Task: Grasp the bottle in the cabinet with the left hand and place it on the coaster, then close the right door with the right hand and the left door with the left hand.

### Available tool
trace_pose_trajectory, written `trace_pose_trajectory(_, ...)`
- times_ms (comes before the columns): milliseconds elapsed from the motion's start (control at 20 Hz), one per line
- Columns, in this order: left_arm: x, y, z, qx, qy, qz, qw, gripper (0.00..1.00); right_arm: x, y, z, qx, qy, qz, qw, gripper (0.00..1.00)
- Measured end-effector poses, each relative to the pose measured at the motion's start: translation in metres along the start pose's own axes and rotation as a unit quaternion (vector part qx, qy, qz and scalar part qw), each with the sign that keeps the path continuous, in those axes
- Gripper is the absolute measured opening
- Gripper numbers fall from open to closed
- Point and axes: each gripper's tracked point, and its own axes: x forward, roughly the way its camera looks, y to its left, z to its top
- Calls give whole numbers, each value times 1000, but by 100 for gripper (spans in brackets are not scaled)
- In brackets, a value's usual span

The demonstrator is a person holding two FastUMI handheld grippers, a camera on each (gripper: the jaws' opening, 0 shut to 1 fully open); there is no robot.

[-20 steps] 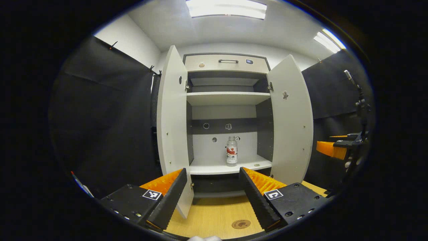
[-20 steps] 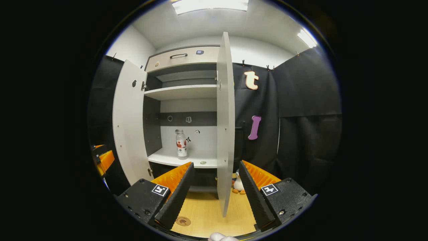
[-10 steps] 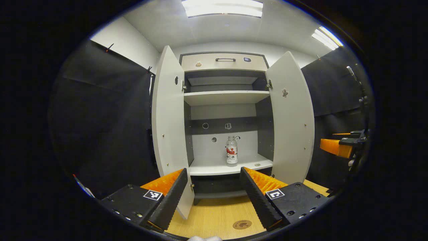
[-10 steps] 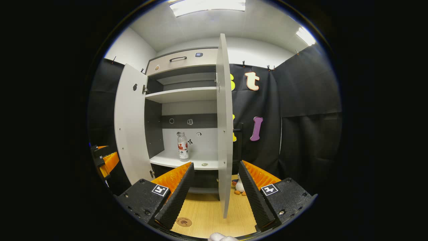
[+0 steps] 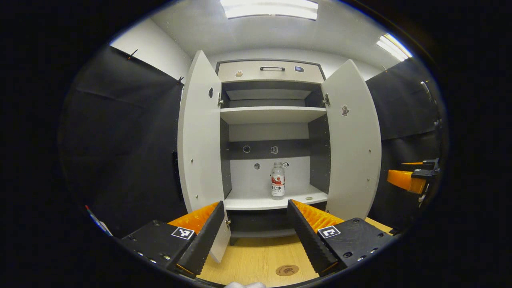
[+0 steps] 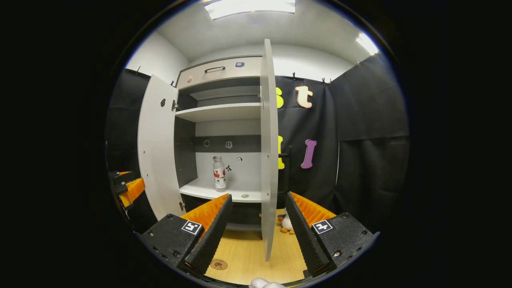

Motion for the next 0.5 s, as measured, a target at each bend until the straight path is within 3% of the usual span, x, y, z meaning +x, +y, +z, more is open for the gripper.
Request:
trace_pose_trajectory(250, 43, -13, 10, 3, -12, -5, 1000, 96, 14, -4, -3, 1, 17, 14, 1000, 83)
trace_pose_trajectory(500, 124, -35, 19, 4, -27, -19, 999, 96, 20, -15, 2, 1, 27, 19, 999, 83)
